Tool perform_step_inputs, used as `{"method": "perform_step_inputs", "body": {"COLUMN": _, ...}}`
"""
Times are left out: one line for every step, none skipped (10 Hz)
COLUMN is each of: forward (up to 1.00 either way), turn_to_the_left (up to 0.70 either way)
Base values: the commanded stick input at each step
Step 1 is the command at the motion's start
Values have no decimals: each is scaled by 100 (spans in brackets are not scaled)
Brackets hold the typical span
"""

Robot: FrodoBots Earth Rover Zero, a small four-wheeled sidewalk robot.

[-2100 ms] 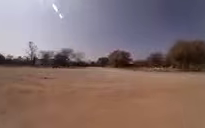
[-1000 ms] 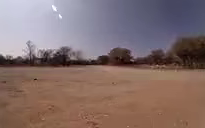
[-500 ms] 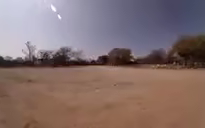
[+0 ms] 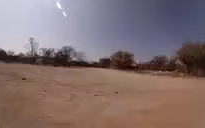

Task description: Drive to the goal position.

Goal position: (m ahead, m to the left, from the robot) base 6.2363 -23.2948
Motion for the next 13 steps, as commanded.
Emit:
{"method": "perform_step_inputs", "body": {"forward": 100, "turn_to_the_left": 0}}
{"method": "perform_step_inputs", "body": {"forward": 100, "turn_to_the_left": 0}}
{"method": "perform_step_inputs", "body": {"forward": 100, "turn_to_the_left": 0}}
{"method": "perform_step_inputs", "body": {"forward": 100, "turn_to_the_left": 0}}
{"method": "perform_step_inputs", "body": {"forward": 100, "turn_to_the_left": 0}}
{"method": "perform_step_inputs", "body": {"forward": 100, "turn_to_the_left": 0}}
{"method": "perform_step_inputs", "body": {"forward": 100, "turn_to_the_left": 0}}
{"method": "perform_step_inputs", "body": {"forward": 100, "turn_to_the_left": 0}}
{"method": "perform_step_inputs", "body": {"forward": 100, "turn_to_the_left": 0}}
{"method": "perform_step_inputs", "body": {"forward": 100, "turn_to_the_left": 0}}
{"method": "perform_step_inputs", "body": {"forward": 100, "turn_to_the_left": 0}}
{"method": "perform_step_inputs", "body": {"forward": 100, "turn_to_the_left": 0}}
{"method": "perform_step_inputs", "body": {"forward": 100, "turn_to_the_left": 0}}
